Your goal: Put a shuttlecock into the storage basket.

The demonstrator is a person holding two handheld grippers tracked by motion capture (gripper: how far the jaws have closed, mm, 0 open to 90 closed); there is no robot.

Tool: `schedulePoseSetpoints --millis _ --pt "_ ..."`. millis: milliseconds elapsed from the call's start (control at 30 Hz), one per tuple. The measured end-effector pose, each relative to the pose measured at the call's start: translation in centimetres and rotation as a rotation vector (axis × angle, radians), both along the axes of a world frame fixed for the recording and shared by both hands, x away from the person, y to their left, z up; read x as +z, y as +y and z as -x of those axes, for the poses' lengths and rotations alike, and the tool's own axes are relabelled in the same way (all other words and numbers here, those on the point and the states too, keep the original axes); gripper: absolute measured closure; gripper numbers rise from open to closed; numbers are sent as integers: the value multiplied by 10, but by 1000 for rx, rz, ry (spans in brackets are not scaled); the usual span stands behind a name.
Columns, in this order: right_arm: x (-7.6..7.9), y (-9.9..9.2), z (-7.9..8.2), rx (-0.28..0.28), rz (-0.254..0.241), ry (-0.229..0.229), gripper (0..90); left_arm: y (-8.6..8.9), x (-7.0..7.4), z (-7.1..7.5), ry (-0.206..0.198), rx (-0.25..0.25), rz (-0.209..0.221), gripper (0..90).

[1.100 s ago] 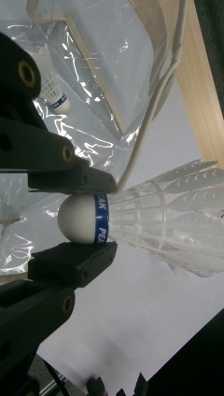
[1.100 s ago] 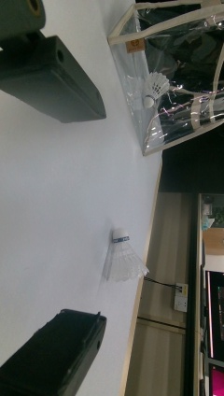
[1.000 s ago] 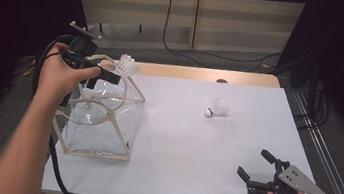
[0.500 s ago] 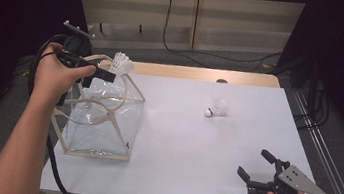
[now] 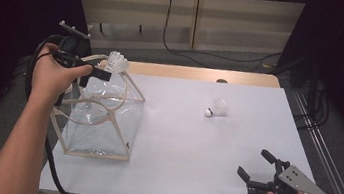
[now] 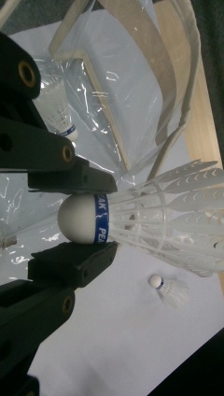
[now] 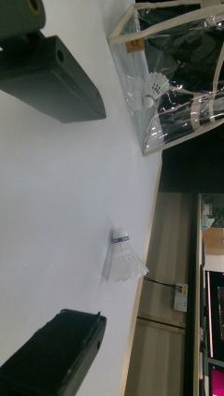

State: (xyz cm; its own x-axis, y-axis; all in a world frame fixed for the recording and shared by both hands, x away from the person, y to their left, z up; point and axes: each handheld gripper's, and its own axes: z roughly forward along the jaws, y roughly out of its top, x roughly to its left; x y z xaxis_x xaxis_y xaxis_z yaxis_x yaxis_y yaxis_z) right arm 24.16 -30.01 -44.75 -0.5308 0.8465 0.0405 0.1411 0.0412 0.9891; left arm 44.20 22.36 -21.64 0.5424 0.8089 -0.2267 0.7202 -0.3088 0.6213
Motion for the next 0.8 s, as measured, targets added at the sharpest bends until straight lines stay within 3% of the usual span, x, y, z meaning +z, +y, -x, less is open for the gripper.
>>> schedulePoseSetpoints --millis 800 --pt "0 0 0 1 1 0 24 13 -5 -1 -23 84 -3 655"
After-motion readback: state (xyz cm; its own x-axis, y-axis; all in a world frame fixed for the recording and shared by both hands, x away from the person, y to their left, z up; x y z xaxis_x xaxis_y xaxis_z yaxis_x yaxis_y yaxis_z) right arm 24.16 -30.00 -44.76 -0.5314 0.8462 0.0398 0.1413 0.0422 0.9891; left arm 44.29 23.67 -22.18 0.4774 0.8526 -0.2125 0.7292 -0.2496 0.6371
